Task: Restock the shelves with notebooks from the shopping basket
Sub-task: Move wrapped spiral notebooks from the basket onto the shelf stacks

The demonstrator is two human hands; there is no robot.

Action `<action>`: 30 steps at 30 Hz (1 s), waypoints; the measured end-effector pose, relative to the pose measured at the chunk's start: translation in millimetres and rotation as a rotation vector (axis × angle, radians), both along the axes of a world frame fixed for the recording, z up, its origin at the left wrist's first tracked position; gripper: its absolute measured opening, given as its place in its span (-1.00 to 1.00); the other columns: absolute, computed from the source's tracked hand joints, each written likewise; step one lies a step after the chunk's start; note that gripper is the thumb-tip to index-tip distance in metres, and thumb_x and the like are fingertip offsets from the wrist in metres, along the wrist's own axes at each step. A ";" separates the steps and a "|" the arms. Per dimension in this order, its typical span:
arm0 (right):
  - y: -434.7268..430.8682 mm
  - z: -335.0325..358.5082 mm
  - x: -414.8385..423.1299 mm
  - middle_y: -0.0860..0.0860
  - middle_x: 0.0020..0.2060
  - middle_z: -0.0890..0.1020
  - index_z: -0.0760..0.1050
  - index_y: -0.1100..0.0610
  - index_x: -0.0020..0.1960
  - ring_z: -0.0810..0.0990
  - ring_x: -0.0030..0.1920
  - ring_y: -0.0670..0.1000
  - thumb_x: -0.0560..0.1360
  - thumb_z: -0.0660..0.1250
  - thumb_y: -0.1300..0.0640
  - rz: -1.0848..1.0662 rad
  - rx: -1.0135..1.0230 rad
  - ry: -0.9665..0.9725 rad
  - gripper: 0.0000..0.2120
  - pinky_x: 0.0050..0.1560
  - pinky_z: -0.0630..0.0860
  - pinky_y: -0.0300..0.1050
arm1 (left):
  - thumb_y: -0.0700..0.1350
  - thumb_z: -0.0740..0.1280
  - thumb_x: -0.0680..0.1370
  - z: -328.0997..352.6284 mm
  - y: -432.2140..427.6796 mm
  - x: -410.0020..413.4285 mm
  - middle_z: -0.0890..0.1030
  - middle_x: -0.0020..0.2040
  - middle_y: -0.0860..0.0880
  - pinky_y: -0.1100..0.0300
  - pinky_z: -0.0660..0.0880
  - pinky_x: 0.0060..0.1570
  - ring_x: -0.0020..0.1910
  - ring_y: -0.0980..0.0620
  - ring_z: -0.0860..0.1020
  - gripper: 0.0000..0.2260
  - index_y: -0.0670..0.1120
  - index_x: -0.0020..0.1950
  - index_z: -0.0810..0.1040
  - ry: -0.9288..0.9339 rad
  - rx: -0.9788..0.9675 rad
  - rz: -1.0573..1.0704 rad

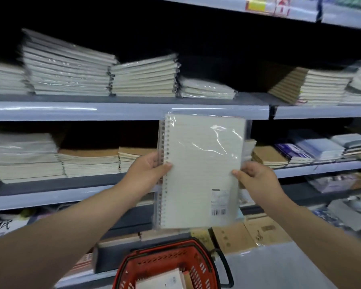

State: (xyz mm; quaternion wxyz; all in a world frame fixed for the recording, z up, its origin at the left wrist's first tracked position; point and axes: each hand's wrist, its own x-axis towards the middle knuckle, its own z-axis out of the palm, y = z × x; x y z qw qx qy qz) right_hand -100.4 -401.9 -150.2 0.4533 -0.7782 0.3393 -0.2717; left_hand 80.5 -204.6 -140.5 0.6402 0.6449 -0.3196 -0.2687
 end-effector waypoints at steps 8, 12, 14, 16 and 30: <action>9.9 44.5 11.5 0.07 -0.21 0.68 0.55 0.19 -0.11 0.61 -0.21 0.02 0.57 0.31 0.09 -0.040 0.068 -0.189 -0.82 -0.14 0.56 -0.06 | -0.21 0.32 0.58 38.1 3.6 7.1 0.71 -0.03 0.02 0.22 0.61 -0.13 -0.06 0.07 0.68 -0.89 -0.10 0.06 0.62 -0.002 -0.041 0.029; 13.6 57.5 19.6 -0.11 -0.48 0.48 0.44 0.10 -0.28 0.44 -0.36 -0.02 0.57 0.28 -0.03 -0.121 0.009 -0.180 -0.70 -0.25 0.38 -0.08 | -0.14 0.34 0.58 54.0 1.9 15.8 0.71 -0.02 -0.02 0.17 0.55 -0.11 -0.06 0.03 0.67 -0.88 -0.08 0.06 0.65 0.022 -0.053 0.018; 12.3 63.8 23.8 -0.10 -0.52 0.38 0.38 0.11 -0.33 0.36 -0.43 -0.04 0.56 0.27 -0.04 -0.161 0.017 -0.187 -0.65 -0.30 0.30 -0.14 | -0.12 0.35 0.57 61.0 -2.6 18.1 0.71 -0.06 -0.05 0.20 0.56 -0.25 -0.17 0.04 0.67 -0.88 -0.10 0.03 0.66 0.100 -0.082 0.005; 9.6 68.9 25.4 -0.06 -0.48 0.47 0.47 0.20 -0.28 0.42 -0.45 -0.06 0.56 0.26 -0.03 -0.176 0.073 -0.200 -0.64 -0.32 0.36 -0.18 | -0.10 0.34 0.57 66.7 -9.1 17.7 0.71 -0.06 -0.10 0.13 0.61 -0.18 -0.17 -0.01 0.68 -0.86 -0.12 0.03 0.65 0.182 -0.109 -0.011; -78.2 124.7 44.7 0.38 -0.03 0.60 0.43 0.46 0.04 0.49 -0.17 0.12 0.53 0.33 0.02 -0.206 0.271 -0.288 -0.55 0.18 0.45 0.38 | -0.16 0.33 0.57 118.1 -98.5 17.9 0.69 0.06 -0.14 0.01 0.60 0.00 0.05 -0.14 0.66 -0.77 -0.15 0.21 0.57 0.266 -0.143 -0.096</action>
